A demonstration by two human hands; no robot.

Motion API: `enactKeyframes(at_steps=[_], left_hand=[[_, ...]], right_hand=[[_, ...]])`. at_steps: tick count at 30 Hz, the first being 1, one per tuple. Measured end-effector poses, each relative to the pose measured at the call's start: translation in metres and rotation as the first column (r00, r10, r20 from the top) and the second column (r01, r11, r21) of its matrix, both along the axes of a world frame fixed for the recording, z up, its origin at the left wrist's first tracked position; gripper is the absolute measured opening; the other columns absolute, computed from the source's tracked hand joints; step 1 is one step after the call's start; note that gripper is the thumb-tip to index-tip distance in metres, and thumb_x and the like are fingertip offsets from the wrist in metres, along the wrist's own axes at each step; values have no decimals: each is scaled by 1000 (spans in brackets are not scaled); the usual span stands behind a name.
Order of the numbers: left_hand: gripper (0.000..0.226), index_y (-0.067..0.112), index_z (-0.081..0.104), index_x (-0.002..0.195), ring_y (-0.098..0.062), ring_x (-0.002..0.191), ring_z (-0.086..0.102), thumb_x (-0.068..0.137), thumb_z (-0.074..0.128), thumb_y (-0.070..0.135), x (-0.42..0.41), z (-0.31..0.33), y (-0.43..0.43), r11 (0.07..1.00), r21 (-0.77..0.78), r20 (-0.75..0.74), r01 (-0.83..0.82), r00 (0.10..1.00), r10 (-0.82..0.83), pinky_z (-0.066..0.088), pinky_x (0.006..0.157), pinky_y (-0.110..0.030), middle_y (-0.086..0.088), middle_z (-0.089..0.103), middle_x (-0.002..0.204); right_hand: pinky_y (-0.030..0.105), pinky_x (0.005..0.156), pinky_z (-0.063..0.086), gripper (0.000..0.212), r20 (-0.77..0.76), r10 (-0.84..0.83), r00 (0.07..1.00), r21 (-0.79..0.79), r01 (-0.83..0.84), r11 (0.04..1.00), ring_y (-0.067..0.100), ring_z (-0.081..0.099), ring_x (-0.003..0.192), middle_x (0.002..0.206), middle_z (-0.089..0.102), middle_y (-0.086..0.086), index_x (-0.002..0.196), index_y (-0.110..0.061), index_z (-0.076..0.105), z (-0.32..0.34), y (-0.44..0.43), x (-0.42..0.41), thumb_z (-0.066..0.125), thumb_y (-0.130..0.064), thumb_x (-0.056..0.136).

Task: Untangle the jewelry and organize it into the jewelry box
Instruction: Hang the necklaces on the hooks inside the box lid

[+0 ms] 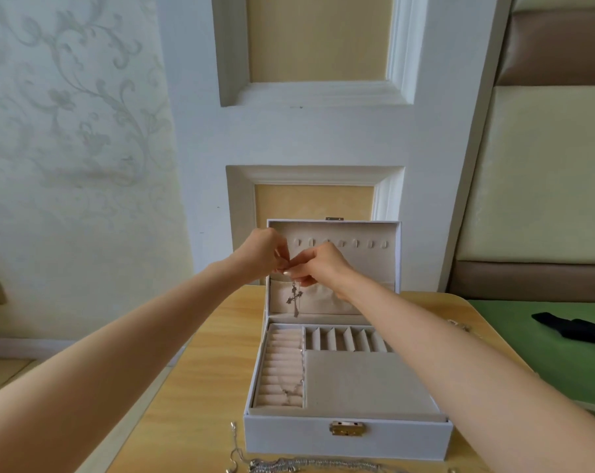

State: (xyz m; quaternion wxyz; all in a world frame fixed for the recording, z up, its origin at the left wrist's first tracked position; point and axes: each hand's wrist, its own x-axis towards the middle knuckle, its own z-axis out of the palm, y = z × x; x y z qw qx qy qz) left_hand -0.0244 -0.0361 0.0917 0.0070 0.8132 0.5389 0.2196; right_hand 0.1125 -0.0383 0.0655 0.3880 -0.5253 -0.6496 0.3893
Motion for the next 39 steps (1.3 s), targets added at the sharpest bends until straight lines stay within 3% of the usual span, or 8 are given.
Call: enactKeyframes(at_steps=[5, 8, 11, 14, 21, 27, 31, 39], left_hand=[[17, 5, 73, 99, -21, 95, 60, 86, 63, 8, -6, -1, 11, 999, 29, -34, -43, 998, 44, 37, 70, -15, -10, 68, 100], [15, -1, 73, 90, -22, 85, 59, 84, 62, 7, -6, -5, 20, 987, 37, 189, -156, 971, 146, 40, 68, -22, -15, 69, 93], [16, -4, 70, 78, -26, 83, 56, 82, 65, 10, -2, -9, 32, 945, 53, 458, -323, 849, 264, 40, 67, -26, -19, 64, 91], [16, -6, 66, 78, -24, 84, 47, 80, 63, 9, 6, -5, 37, 906, 37, 528, -421, 778, 340, 32, 66, -21, -16, 50, 99], [20, 1, 42, 66, -30, 69, 44, 83, 51, -4, 23, 0, 30, 878, 76, 352, -474, 836, 421, 36, 64, -34, -20, 41, 117], [23, -4, 58, 104, -36, 96, 58, 86, 44, -8, 34, 4, 28, 874, 136, 75, -467, 884, 461, 36, 68, -32, -20, 36, 127], [23, -4, 58, 109, -33, 97, 59, 88, 48, -5, 35, -3, 26, 882, 147, -29, -448, 889, 457, 37, 68, -31, -17, 38, 125], [11, -6, 56, 89, -40, 77, 58, 82, 62, -2, 16, -39, 14, 925, 137, 183, -355, 927, 328, 47, 68, -42, -17, 38, 112]], right_hand=[[14, 54, 50, 15, -53, -102, 993, 70, 106, 992, 11, 57, 58, 79, 67, 12, 93, -2, 72, -2, 11, -9, 71, 0, 78], [13, 47, 44, 9, -126, -204, 971, 121, 219, 968, 8, 54, 51, 81, 70, 12, 88, -5, 72, -2, 18, -16, 72, -5, 79], [26, 60, 53, 13, -201, -315, 928, 155, 347, 925, 12, 57, 49, 71, 71, 2, 66, -19, 68, 0, 30, -26, 75, -17, 77], [35, 71, 57, 22, -212, -415, 885, 150, 449, 881, 23, 67, 64, 69, 72, 0, 57, -24, 63, 4, 38, -36, 74, -31, 74], [25, 64, 45, 17, -122, -530, 839, 99, 541, 835, 26, 67, 81, 83, 72, 5, 77, -14, 72, 9, 37, -41, 68, -30, 74], [28, 70, 49, 25, -77, -531, 844, 31, 535, 844, 28, 67, 89, 95, 71, 11, 93, -8, 71, 12, 39, -43, 61, -22, 76], [36, 76, 57, 27, -45, -518, 854, 26, 519, 854, 28, 69, 84, 89, 73, 12, 87, -7, 71, 2, 42, -43, 59, -23, 70], [38, 65, 59, 10, -106, -428, 897, -26, 428, 903, 27, 68, 62, 71, 71, 10, 66, -12, 68, -29, 32, -35, 68, -14, 75]])
